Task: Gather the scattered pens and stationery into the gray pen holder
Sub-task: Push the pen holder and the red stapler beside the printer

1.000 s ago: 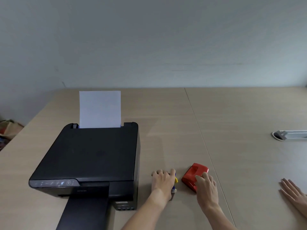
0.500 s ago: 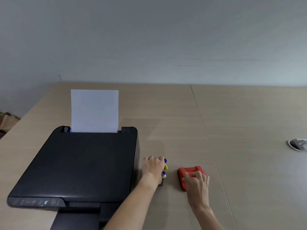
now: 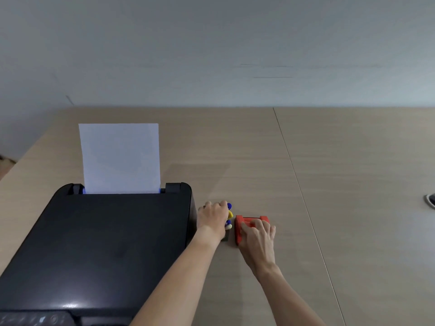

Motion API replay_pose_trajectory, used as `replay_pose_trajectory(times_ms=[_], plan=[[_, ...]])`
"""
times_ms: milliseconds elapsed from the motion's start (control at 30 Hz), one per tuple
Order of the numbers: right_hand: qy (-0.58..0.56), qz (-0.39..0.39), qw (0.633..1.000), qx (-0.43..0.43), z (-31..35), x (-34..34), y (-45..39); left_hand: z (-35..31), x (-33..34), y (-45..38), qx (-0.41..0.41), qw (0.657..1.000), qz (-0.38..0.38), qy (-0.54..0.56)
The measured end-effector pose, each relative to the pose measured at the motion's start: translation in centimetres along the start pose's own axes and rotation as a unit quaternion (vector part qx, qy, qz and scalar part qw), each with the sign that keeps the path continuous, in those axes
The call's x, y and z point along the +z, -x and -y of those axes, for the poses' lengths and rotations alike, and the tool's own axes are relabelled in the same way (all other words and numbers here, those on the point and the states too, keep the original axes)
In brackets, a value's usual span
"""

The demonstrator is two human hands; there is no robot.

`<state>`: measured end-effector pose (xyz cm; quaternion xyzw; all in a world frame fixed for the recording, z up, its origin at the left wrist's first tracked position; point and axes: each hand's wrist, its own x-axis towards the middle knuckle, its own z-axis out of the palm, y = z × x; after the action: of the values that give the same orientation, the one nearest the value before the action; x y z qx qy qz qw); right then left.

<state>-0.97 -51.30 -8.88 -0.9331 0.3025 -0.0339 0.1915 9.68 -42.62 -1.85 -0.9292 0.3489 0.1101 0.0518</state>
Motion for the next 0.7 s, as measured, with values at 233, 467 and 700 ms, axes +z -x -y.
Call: replay_pose_trajectory(times_ms=[233,467,700], plan=[[-0.006,0.021,1.000,-0.008,0.8,-0.2,-1.3,0.6,-0.6,-1.6,0.000,1.000,-0.003,-0.016],[-0.010,0.034,0.999,-0.014,0.9,-0.5,-1.5,0.6,-0.5,-1.5,-0.005,1.000,-0.004,-0.026],[-0.074,-0.048,0.995,-0.053,-0.3,-0.7,1.3,0.0,0.1,1.1,-0.022,0.996,-0.084,0.035]])
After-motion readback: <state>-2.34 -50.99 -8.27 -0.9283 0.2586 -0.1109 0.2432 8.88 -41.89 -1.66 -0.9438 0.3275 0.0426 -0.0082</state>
